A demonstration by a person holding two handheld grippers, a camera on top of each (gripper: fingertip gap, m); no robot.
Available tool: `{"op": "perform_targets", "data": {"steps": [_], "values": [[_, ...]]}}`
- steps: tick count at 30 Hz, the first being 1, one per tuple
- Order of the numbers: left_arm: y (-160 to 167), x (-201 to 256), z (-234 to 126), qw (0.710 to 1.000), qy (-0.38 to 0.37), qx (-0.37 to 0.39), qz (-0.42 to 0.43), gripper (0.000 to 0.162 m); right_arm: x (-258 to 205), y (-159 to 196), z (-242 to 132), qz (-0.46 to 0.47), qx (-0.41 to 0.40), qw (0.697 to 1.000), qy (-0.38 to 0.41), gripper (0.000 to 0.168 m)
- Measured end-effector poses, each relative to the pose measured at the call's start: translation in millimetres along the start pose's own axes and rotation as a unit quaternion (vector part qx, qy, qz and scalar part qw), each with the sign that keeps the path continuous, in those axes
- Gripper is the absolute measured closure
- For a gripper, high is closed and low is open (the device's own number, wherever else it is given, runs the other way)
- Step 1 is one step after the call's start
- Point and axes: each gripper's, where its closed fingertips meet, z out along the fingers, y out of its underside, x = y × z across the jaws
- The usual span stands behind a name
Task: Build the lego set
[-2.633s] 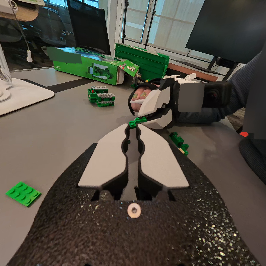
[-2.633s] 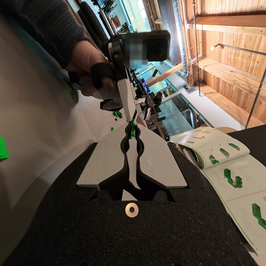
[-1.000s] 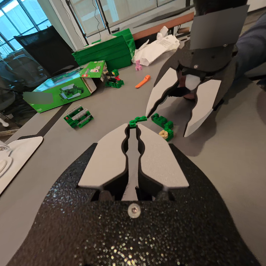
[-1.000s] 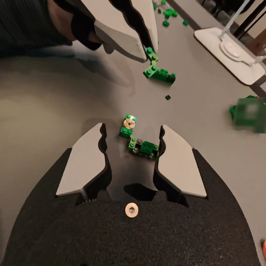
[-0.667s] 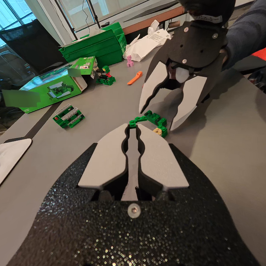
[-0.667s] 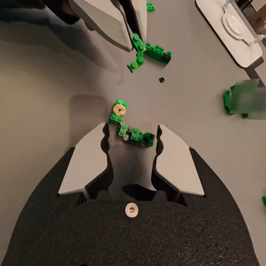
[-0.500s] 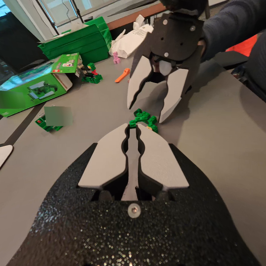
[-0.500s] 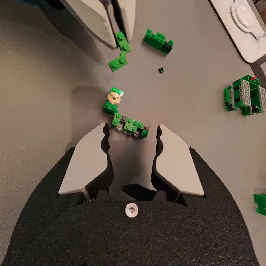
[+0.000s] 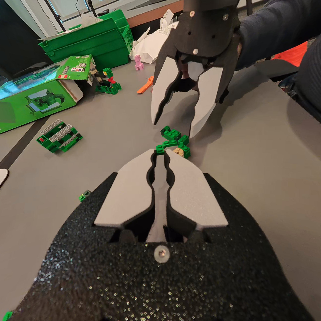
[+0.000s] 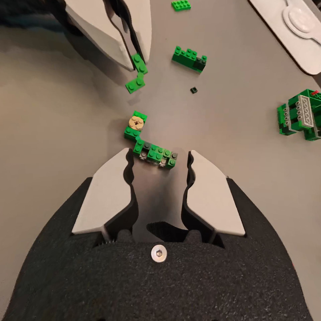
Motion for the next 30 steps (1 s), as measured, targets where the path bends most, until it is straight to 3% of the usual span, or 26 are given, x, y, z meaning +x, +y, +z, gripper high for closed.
{"op": "perform_targets", "data": {"steps": [1, 17, 30], "values": [[0, 0, 0, 1.000, 0.001, -0.001, 0.000, 0.155, 0, 0, 1, 0.004, 0.000, 1.000, 0.001, 0.110], [1, 3, 4, 1.000, 0.009, -0.006, -0.004, 0.155, 33, 13, -3, -0.012, -0.011, 0.999, 0.041, 0.112], [-14, 11, 18, 0.999, -0.029, 0.014, -0.025, 0.155, 21, 2, -25, 0.030, 0.143, 0.988, -0.048, 0.128]]}}
